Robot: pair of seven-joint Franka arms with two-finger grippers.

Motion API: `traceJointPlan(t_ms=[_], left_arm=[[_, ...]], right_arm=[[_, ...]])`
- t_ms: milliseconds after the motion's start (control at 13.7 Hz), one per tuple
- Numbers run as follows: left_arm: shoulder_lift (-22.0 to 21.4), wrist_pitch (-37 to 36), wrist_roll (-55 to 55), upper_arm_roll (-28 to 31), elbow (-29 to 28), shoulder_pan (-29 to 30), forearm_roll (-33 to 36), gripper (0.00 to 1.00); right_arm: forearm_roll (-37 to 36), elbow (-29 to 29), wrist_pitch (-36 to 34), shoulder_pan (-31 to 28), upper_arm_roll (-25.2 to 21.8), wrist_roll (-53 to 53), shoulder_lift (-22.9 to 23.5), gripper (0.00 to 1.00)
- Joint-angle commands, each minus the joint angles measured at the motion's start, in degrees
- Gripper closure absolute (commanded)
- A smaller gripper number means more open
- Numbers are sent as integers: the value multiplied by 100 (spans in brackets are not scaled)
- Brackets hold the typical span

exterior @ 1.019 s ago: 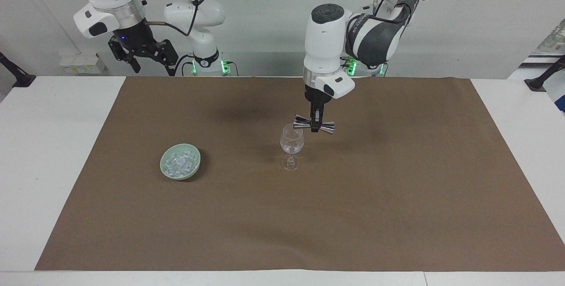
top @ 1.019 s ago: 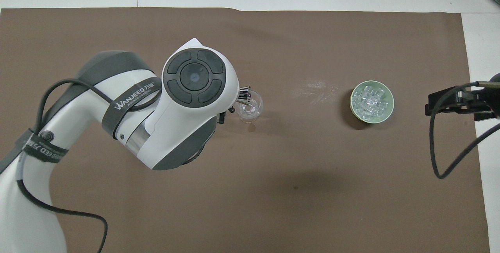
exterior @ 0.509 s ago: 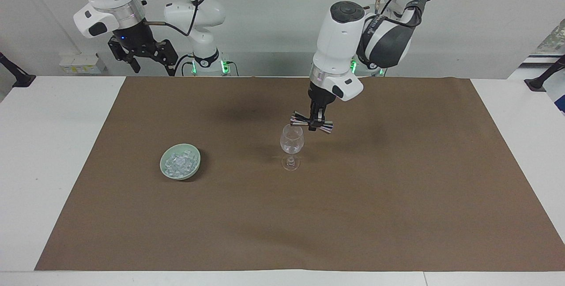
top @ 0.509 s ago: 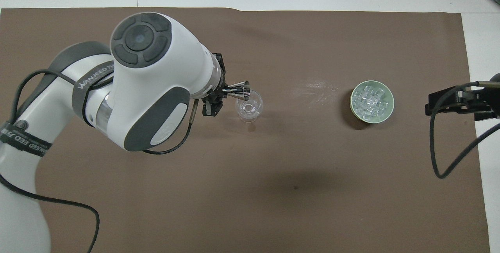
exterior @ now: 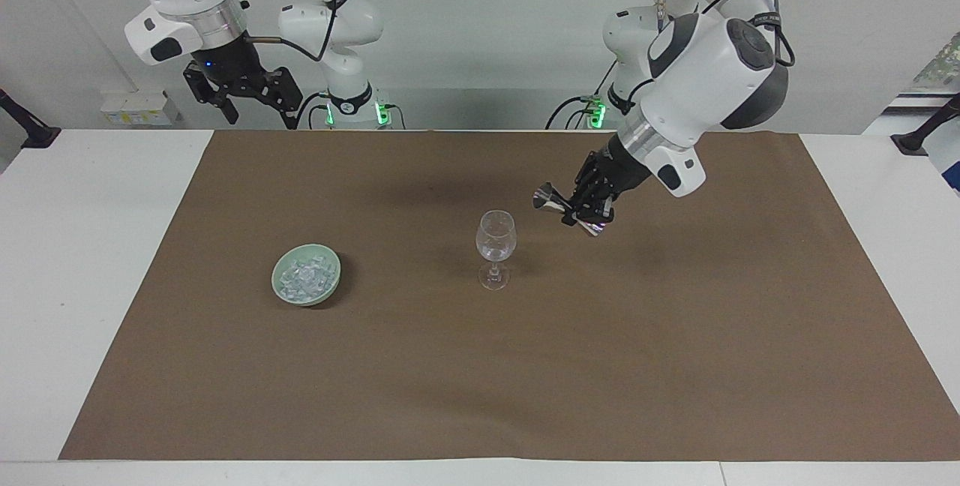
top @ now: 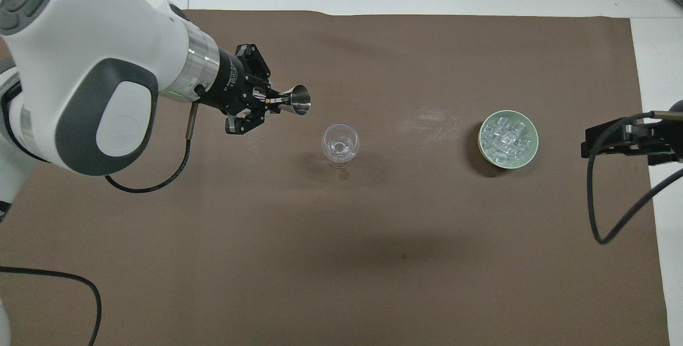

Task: Pour wine and add ice with both arms
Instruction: 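Turn the bottle upright and draw the left gripper back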

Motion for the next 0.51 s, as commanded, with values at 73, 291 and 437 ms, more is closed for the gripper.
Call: traceJointPlan(t_ms=[73,291,437], left_arm=[[-454,-319,1007,839,-449,10,-1244,100],[-789,-354,1518,1367,-986,10,-1924,100],[-886,-371,1773,1683,-1303,10,-2371,100]], right_arm=[[-74,-111,340,-69,-3,-216,-73,0],[-65,-198,392,-77,-3,-224,-108,0],[-74,-373,697,-121,-3,-242,-161,0]])
